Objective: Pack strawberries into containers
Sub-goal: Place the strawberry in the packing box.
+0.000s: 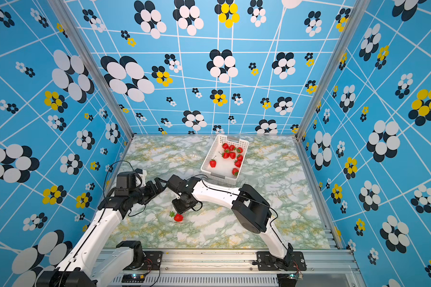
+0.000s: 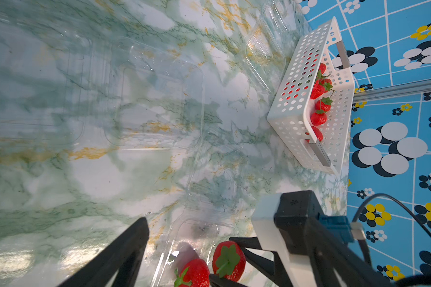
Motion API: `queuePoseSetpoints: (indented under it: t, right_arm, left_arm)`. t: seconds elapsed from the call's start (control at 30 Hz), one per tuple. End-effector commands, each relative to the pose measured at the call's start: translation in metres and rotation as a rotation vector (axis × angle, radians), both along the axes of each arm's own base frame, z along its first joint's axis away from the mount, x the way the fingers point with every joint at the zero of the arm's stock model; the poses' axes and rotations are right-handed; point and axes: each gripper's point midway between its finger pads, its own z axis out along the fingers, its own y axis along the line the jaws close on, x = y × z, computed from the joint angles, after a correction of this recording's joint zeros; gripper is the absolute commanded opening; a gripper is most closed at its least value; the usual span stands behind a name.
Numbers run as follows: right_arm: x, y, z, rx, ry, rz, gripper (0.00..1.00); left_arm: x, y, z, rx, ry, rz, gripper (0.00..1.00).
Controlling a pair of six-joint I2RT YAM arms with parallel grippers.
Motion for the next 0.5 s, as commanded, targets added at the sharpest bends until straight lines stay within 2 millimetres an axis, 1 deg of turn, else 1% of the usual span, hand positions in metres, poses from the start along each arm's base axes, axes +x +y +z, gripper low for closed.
queuePoseSetpoints:
  t: [0.0,0.13,0.47]
  right_arm:
    - [-0.003,0.001,-0.0038,-0.017,0.02,-0.006,0.4]
    - [-0.0034,0.001,-0.0086,-0.024,0.026,-0.008,0.41]
    - [-0.0048,0.0018,-0.0089,-0.02,0.033,-0.006,0.53]
  left_arm:
    - [-0.0005,0.0011,0.0013,-0.003,-0.015,0.0,0.98]
    - [-0.0005,0.0014,0.0015,0.0,-0.016,-0.002,0.98]
    - [-0.0012,0.001,0.0003,0.001,-0.015,-0.006,0.98]
